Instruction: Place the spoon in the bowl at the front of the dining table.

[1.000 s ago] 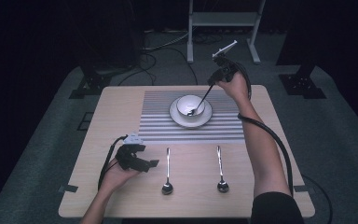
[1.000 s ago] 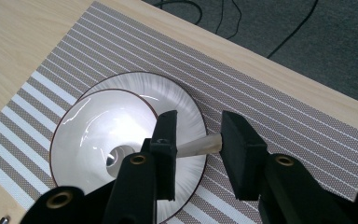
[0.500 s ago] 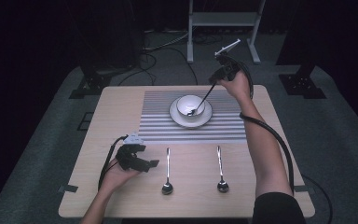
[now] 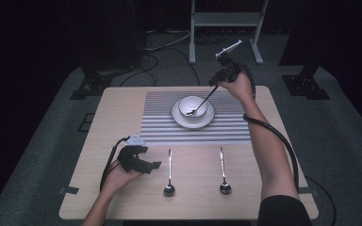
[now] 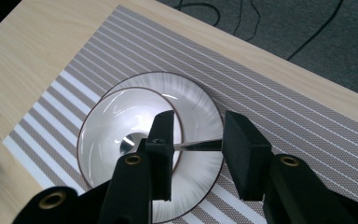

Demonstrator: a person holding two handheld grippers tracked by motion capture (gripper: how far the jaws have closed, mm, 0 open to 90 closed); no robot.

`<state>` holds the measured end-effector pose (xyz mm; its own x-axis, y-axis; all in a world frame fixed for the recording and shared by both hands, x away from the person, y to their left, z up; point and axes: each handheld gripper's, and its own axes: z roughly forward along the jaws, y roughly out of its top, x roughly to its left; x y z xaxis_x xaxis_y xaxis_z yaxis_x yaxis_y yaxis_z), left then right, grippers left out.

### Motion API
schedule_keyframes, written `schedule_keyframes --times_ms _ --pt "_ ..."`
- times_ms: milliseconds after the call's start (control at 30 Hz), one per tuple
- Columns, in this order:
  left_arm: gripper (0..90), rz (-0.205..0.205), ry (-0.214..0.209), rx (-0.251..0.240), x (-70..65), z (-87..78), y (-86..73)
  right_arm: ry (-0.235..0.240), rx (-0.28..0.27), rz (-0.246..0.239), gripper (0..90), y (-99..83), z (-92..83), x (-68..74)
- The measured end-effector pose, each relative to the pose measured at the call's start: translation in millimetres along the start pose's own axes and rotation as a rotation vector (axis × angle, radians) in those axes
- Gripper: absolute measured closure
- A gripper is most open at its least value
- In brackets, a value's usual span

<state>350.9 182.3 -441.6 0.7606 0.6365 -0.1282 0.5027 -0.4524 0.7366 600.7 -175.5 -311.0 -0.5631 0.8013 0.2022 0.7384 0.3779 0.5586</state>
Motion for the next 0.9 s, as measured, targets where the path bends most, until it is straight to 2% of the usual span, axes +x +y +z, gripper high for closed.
schedule_keyframes --times_ms 300,500,900 --pt "10.4 0.003 0.000 0.004 -0.5 1.3 0.3 0.053 0.020 -0.052 58.9 -7.0 3.6 12.7" --pt "10.3 0.010 0.003 0.008 0.1 0.3 -0.4 0.095 0.050 -0.079 52.6 -21.4 7.9 19.5" --pt "10.3 0.008 0.009 0.005 0.7 -1.6 -0.9 0.154 0.082 -0.103 44.8 -54.3 14.1 21.7"
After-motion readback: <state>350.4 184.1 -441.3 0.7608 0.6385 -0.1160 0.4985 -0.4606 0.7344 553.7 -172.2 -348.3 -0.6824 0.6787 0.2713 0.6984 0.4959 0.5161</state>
